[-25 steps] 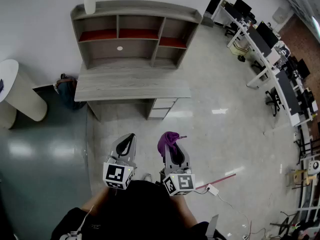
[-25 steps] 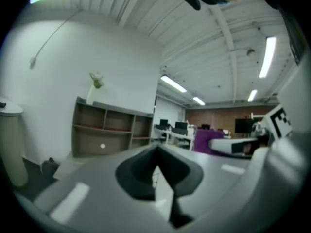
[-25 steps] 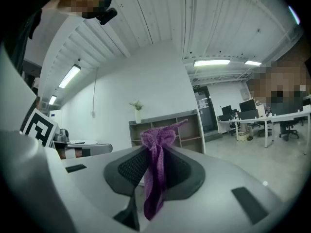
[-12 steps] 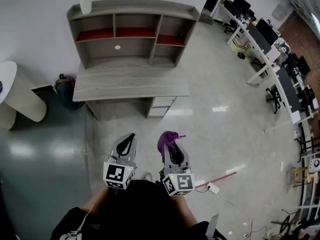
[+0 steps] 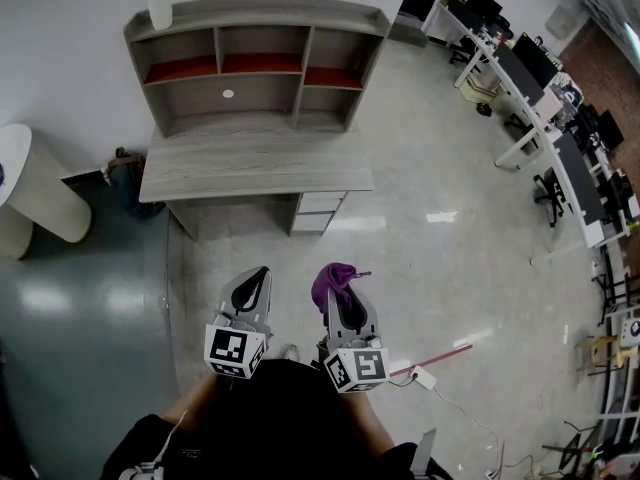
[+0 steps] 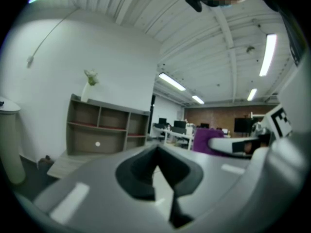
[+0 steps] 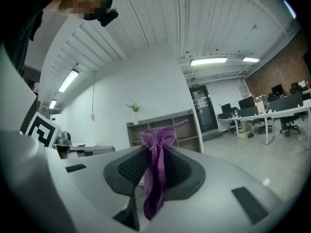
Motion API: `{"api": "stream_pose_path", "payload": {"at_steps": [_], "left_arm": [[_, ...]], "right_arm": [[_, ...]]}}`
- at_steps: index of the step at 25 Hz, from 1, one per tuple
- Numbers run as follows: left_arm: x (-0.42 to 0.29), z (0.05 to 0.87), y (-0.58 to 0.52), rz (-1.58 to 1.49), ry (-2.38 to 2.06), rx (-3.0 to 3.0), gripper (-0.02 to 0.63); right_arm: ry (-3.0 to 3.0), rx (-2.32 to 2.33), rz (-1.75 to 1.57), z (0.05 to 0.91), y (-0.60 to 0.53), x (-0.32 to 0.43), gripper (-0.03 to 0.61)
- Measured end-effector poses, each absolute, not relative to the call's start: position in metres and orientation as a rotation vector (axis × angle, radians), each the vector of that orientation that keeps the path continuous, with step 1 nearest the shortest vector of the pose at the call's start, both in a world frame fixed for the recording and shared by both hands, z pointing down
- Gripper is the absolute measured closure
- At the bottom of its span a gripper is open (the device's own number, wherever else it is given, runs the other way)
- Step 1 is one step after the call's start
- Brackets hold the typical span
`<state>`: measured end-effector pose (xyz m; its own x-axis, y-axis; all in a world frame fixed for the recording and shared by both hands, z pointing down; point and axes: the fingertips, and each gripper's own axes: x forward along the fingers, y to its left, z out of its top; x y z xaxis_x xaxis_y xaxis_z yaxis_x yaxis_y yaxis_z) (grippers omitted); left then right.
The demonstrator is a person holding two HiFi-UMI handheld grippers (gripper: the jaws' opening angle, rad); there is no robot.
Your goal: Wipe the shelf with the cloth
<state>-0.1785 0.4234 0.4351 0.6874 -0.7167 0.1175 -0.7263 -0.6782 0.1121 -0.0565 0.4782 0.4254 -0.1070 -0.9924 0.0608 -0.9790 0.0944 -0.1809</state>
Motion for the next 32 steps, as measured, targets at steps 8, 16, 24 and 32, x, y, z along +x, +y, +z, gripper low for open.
{"api": "stream_pose_path", "payload": {"at_steps": [8, 16, 24, 32], "left_arm": [[-0.139, 0.441, 0.430, 0.115, -1.234, 2.728, 0.609], [-0.117, 0.452, 0.421, 0.166, -1.242, 2.707, 0.609], [-0.091, 0.462, 0.339, 0.145, -1.165, 2.725, 0.609], [-0.080, 0.450, 0.221, 0.129, -1.054, 2.785, 0.609]], "right_arm": [[2.325, -1.975, -0.278, 0.435, 0.484, -0.022, 0.495], [2.328, -1.944, -0.308, 0.444, 0.467, 0.001, 0.495], [2.313, -2.007, -0.293, 0.450, 0.395, 0.015, 0.495], [2.247, -2.078, -0.258, 0.435, 0.276, 0.022, 0.495]]}}
